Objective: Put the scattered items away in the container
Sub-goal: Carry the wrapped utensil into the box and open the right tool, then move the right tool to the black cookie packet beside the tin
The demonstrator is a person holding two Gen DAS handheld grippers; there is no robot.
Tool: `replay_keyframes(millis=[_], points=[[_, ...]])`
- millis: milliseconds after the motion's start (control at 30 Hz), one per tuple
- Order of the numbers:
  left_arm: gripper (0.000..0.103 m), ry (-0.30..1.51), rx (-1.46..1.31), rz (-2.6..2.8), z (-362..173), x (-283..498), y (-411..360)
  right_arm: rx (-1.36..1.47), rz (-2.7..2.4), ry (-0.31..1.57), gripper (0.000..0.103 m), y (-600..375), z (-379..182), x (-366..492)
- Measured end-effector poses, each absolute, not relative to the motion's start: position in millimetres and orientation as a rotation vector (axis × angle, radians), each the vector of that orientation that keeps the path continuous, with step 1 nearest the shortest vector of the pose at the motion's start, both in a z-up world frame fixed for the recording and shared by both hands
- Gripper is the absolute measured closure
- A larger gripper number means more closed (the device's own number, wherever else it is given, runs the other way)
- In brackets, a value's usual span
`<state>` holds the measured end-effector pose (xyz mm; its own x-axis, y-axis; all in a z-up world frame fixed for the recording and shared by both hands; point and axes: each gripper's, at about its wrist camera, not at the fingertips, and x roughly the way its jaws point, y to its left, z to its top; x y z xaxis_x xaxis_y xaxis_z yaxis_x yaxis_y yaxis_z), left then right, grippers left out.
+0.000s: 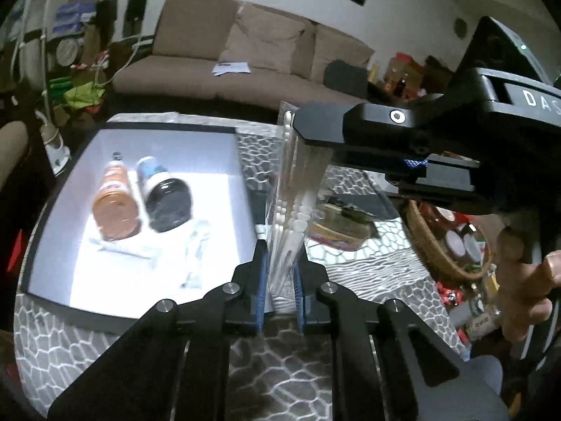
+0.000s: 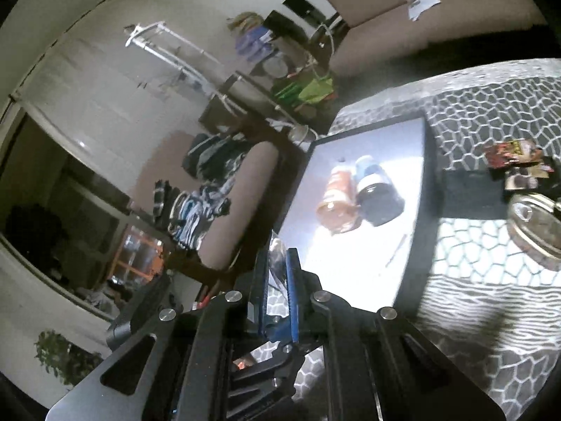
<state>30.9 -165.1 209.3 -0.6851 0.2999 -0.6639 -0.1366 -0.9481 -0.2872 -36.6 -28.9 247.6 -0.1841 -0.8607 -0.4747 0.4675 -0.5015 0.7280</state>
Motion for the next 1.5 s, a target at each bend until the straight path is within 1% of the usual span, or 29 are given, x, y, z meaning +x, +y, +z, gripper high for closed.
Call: replay_keyframes(millis=[133,267,367,433,467,500,567,667,833,1000,1100,1133,1200,1267,1300,1333,1367,1467,1500], points=[[0.091,-0.305,-1.147,2.684,206,33,-191,1.155,-1.834,-0.519,0.095,-54,237,-45],[0.094,-0.251,-1.207,2.702,195,23,-207,1.226,-1.834,-0.524,0.095,-76,208,-63],[0.095,-0.189,-1.289,2.681,181,8,-213,1.277,-1.841,-0.534,0.092,-88,186,-74],[0.095,-0.200,-1.344,2.648,172,-2,-216,1.312,-1.842,-0.564,0.089,-91,173,-83],[0.096,-0.216,-1.366,2.633,168,-6,-220,1.319,-1.850,-0.575,0.081,-91,169,-86],[0.096,-0.232,-1.391,2.620,164,-12,-222,1.315,-1.863,-0.577,0.067,-90,167,-88],[0.096,-0.265,-1.414,2.594,160,-21,-226,1.292,-1.902,-0.549,0.057,-86,168,-91],[0.096,-0.271,-1.480,2.581,149,-39,-230,1.266,-1.931,-0.504,0.057,-79,173,-93],[0.096,-0.236,-1.733,2.476,113,-73,-227,1.205,-1.972,-0.407,0.055,-67,188,-86],[0.096,-0.167,-1.897,2.421,84,-85,-220,1.167,-1.963,-0.409,0.054,-48,195,-79],[0.095,-0.148,-1.916,2.401,78,-86,-214,1.164,-1.958,-0.389,0.054,-40,195,-75],[0.094,-0.159,-1.917,2.405,77,-86,-213,1.166,-1.960,-0.381,0.054,-38,195,-74],[0.083,-0.195,-1.904,2.438,78,-85,-216,1.168,-1.962,-0.380,0.054,-30,192,-73],[0.067,-0.216,-1.887,2.477,84,-85,-221,1.168,-1.963,-0.393,0.054,-20,190,-71],[0.063,-0.243,-1.871,2.485,88,-83,-224,1.169,-1.968,-0.403,0.054,-13,189,-71],[0.056,-0.262,-1.865,2.488,91,-83,-227,1.168,-1.973,-0.409,0.054,-9,188,-70],[0.053,-0.283,-1.858,2.496,95,-82,-230,1.168,-1.978,-0.419,0.054,-3,187,-70],[0.052,-0.316,-1.801,2.529,113,-74,-235,1.167,-1.997,-0.451,0.054,14,187,-71],[0.051,-0.315,-1.775,2.540,119,-71,-235,1.166,-2.008,-0.458,0.052,19,187,-71]])
